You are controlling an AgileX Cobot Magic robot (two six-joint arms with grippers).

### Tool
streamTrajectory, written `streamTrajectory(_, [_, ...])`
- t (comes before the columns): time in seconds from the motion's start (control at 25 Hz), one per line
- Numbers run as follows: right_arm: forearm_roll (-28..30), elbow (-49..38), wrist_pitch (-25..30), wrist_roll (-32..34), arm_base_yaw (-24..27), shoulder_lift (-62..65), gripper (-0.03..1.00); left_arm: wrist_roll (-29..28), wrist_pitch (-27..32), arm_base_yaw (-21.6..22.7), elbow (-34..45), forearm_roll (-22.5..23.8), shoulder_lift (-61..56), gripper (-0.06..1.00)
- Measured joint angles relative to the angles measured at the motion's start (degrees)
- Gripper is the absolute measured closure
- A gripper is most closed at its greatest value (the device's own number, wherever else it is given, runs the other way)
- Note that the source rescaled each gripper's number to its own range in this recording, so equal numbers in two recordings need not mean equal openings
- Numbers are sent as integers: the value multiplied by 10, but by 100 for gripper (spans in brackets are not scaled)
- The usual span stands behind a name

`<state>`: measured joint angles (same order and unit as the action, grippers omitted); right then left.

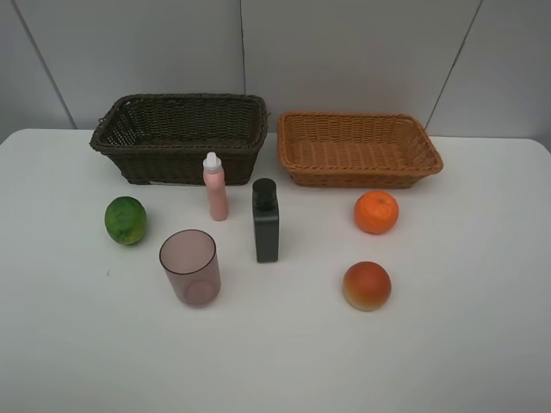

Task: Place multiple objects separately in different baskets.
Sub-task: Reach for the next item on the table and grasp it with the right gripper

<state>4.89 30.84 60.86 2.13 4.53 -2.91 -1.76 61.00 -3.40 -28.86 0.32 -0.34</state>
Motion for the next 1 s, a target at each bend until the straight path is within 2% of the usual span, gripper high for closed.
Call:
streamTrajectory(0.44, [-1, 158, -5, 0, 0, -377, 12, 0, 0, 0, 0, 0, 0, -1])
streamTrajectory(0.6, [-4, 194, -41, 0, -3, -509, 12, 0, 0, 0, 0, 0, 0, -1])
streamTrajectory(0.72, [-26, 204, -94, 0, -28, -594, 12, 0, 0, 0, 0, 0, 0, -1])
streamTrajectory(1.0, [-59, 238, -163, 0, -119, -746, 12, 0, 0, 0, 0, 0, 0, -1])
